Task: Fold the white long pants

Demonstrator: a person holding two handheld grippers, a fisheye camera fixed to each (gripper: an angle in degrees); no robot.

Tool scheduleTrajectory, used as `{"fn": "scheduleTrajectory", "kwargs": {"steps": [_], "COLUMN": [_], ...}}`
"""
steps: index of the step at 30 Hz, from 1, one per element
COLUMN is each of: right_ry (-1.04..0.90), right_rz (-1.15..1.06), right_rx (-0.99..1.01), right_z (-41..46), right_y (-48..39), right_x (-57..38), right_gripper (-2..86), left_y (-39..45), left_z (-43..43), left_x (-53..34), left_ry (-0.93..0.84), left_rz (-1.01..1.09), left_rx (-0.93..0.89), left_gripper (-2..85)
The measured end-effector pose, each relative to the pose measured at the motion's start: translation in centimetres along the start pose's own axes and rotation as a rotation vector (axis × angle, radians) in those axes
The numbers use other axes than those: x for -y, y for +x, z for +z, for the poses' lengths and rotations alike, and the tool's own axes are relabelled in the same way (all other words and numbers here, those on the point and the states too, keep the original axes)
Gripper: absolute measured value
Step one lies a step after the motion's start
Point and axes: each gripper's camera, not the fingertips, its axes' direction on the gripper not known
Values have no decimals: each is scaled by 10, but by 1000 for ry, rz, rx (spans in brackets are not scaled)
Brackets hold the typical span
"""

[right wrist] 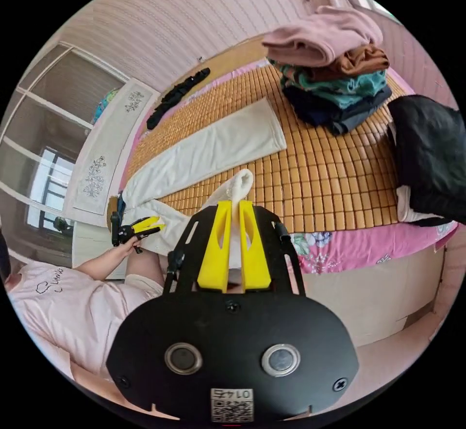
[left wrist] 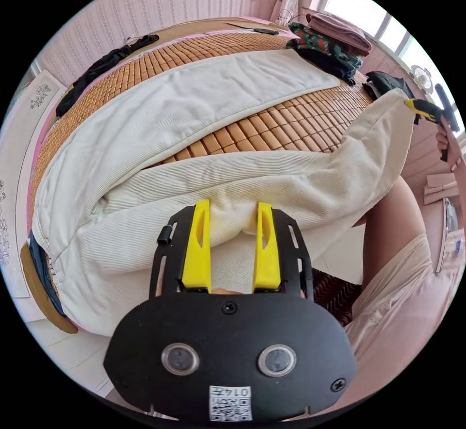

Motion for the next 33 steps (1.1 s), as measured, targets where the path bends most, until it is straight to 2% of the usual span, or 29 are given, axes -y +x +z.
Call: {"fn": "scheduleTrajectory", "kwargs": {"steps": [4,6,9,14,16,21,22,24,25,30,33], "right_ry": [173,208,126,-38,-34,48,27,-151,-160,37,62], "right_rz": [16,100,145,273,291,288,287,293,288,166,30], "right_rx": [-153,-223,-117,-70,-67,-276,-277,-209,-210,-23,-62], "right_z": [-57,-61,-40,17,21,8,12,39,39,-59,-111], "right_y": [-12,1,19,42,38,10,11,18,17,-32,-82], "right_x": [3,-2,-16,-41,-41,-32,-31,-30,-31,-45,-33], "right_gripper": [34,95,144,182,179,114,104,66,58,35,41], "left_y": [0,3,9,25,27,36,39,39,36,31,33], "left_z": [-5,-2,0,12,13,15,15,15,13,-21,-48], "left_x": [4,5,4,0,-2,-2,-5,-10,-14,-35,-49], "left_ry": [32,15,8,-28,-34,-66,-59,-49,-41,104,231], "left_rz": [-93,-105,-113,-58,-59,-69,-66,-82,-107,-128,-125], "left_rx": [-81,-77,-68,-40,-45,-2,13,7,-14,-49,-16], "left_gripper": [24,19,17,25,13,-8,-9,-10,-10,-10,-8]}}
